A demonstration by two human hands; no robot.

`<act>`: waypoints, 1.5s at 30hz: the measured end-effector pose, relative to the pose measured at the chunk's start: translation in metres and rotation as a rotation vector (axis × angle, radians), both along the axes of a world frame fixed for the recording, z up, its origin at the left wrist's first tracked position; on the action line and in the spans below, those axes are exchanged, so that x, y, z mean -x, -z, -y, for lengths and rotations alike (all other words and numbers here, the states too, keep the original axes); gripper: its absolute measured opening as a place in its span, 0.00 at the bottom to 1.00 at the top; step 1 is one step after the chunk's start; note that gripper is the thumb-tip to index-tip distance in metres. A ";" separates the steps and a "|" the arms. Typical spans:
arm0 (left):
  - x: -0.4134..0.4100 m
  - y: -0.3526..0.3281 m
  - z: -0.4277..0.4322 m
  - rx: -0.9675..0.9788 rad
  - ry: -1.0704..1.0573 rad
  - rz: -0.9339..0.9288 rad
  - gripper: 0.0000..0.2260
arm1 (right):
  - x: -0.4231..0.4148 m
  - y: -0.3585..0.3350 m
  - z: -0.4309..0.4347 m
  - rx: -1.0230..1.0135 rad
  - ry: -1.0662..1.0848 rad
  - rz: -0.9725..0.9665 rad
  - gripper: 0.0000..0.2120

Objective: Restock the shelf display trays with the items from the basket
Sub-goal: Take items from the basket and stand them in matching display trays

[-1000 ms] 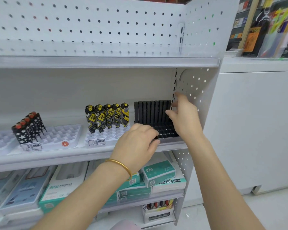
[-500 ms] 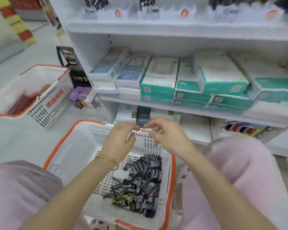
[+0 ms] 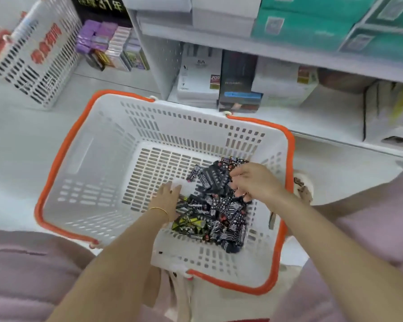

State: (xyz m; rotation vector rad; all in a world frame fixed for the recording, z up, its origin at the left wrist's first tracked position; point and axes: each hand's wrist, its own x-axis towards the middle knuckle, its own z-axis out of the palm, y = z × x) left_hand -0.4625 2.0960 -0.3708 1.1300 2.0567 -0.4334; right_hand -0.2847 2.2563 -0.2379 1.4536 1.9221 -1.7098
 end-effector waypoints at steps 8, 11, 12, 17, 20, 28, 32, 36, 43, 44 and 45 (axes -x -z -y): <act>-0.004 0.025 -0.007 -0.078 0.340 0.026 0.36 | 0.010 0.010 0.004 -0.020 -0.054 0.011 0.09; -0.012 0.026 -0.013 -0.178 0.332 0.130 0.31 | 0.012 0.013 0.007 -0.003 -0.060 0.017 0.09; -0.015 0.026 -0.014 -0.182 0.326 0.177 0.31 | 0.012 0.013 0.008 -0.002 -0.066 0.018 0.09; -0.021 0.027 -0.009 -0.102 0.478 0.174 0.47 | 0.010 0.013 0.010 -0.015 -0.085 0.027 0.10; -0.025 0.022 -0.013 0.000 0.523 0.174 0.54 | 0.009 0.013 0.010 -0.013 -0.094 0.034 0.10; -0.035 0.022 -0.021 0.059 0.552 0.133 0.55 | 0.008 0.013 0.011 -0.019 -0.098 0.036 0.09; -0.038 0.023 -0.023 0.075 0.432 0.189 0.52 | 0.007 0.014 0.010 -0.010 -0.093 0.039 0.09; -0.042 0.022 -0.024 0.099 0.367 0.235 0.50 | 0.008 0.014 0.009 -0.008 -0.102 0.037 0.09; -0.047 0.018 -0.024 0.130 0.292 0.311 0.47 | 0.007 0.015 0.009 -0.005 -0.115 0.041 0.10; -0.048 0.018 -0.023 0.129 0.275 0.321 0.45 | 0.007 0.015 0.010 -0.005 -0.117 0.040 0.10; -0.049 0.018 -0.023 0.126 0.266 0.328 0.44 | 0.007 0.015 0.010 -0.003 -0.118 0.038 0.10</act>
